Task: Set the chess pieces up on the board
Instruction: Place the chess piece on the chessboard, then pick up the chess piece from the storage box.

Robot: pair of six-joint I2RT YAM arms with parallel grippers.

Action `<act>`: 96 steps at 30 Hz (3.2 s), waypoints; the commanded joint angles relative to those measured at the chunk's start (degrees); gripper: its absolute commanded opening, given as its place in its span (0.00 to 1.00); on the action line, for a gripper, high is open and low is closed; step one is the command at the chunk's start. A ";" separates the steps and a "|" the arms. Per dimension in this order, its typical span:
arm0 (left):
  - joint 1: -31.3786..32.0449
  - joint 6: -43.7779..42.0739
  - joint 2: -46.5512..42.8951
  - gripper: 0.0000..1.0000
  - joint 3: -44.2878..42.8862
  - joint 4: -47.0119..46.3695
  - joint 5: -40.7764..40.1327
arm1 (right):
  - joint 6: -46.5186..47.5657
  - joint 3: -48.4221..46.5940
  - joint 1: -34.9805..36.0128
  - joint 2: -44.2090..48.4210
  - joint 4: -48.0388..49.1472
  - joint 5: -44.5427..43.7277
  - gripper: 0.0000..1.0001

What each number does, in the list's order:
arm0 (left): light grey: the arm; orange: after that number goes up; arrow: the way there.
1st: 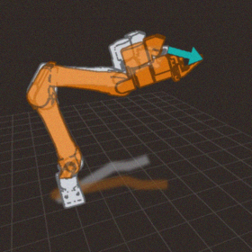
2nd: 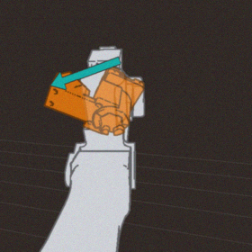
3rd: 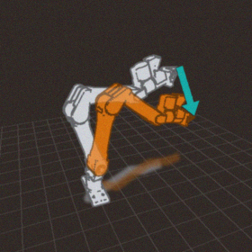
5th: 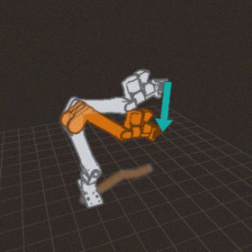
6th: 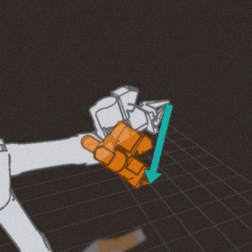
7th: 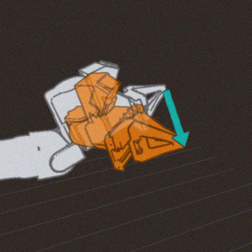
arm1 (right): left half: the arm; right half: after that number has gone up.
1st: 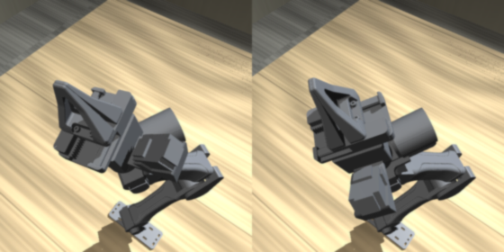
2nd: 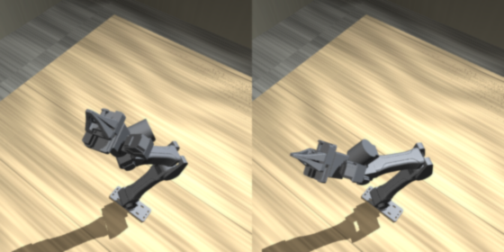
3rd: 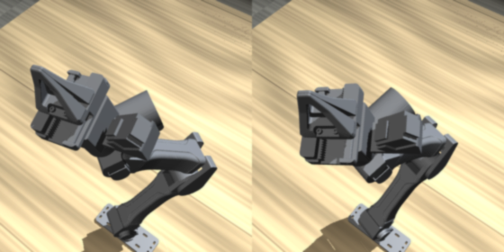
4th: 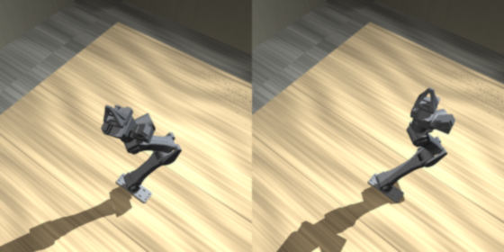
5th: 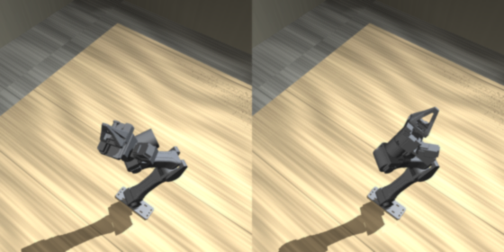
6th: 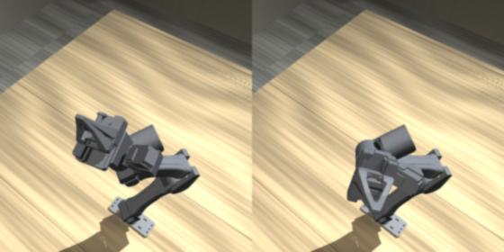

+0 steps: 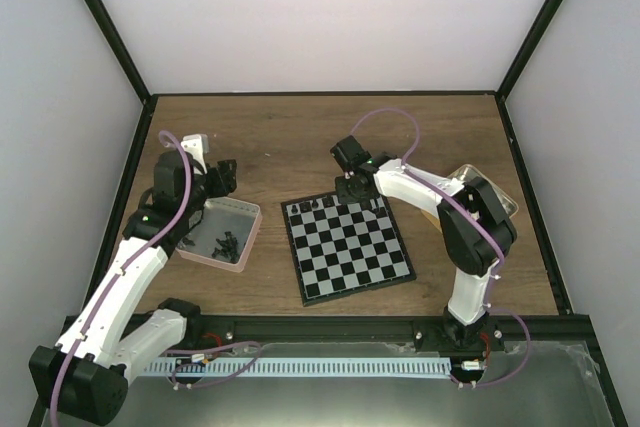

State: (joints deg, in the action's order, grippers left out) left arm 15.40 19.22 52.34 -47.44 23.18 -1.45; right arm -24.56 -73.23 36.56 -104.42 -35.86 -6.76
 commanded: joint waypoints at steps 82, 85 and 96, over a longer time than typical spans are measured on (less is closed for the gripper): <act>-0.19 24.79 5.76 0.77 8.08 18.51 0.11 | -5.67 12.14 -0.38 22.47 12.55 1.48 0.42; -0.28 24.46 8.20 0.70 7.98 20.03 2.00 | -5.95 12.85 -0.34 22.98 12.63 1.41 0.42; -0.57 21.03 19.15 0.38 7.12 16.97 1.07 | -6.82 15.13 -0.34 24.46 13.88 1.44 0.41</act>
State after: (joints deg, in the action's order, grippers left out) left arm 15.27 41.34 68.97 -39.53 42.54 0.01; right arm -30.65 -58.08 36.51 -81.25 -23.16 -5.32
